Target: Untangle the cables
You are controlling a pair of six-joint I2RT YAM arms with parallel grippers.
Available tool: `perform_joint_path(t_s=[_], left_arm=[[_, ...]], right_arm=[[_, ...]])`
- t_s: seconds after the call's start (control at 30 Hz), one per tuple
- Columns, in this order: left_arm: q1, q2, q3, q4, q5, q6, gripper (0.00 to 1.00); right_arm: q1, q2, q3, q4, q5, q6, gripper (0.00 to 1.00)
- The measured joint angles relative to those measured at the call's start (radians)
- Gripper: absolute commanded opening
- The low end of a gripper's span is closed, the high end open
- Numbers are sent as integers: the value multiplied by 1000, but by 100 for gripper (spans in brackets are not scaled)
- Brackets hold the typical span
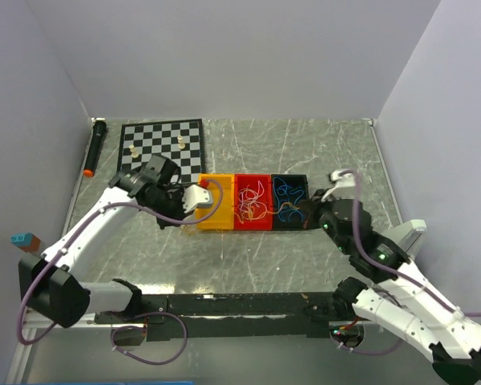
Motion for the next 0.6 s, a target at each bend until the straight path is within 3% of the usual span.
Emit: perform_joint_path(t_s=[0.23,0.4,0.6], left_arm=[[107,-74,-131,79,-115,-12,1],[190,-100,-199,134,-152,-8,1],[251,-102,-200,135,-137,0,1]], right_arm=[[-10,-88,207,-95,383,7,0],[-12,-195,259,-94,607,-22,0],[-14,-207,277,-77,631,-61,0]])
